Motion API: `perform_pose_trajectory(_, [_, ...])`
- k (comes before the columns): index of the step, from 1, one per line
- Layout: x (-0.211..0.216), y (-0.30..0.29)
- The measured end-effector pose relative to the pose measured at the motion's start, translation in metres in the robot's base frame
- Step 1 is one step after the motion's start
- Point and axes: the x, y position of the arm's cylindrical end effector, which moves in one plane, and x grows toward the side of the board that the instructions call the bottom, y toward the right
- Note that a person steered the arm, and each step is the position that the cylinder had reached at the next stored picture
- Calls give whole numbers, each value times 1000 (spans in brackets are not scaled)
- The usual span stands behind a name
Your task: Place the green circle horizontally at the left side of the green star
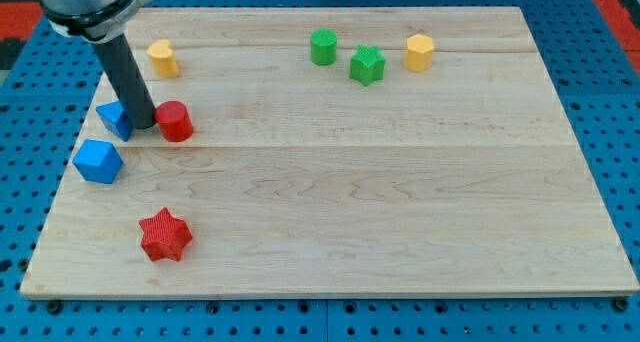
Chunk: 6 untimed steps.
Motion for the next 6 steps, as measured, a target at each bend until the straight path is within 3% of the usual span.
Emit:
perform_pose_trajectory(1, [-13,28])
perform_pose_trajectory(3, [-35,152])
perform_pose_trajectory(6, [-5,160])
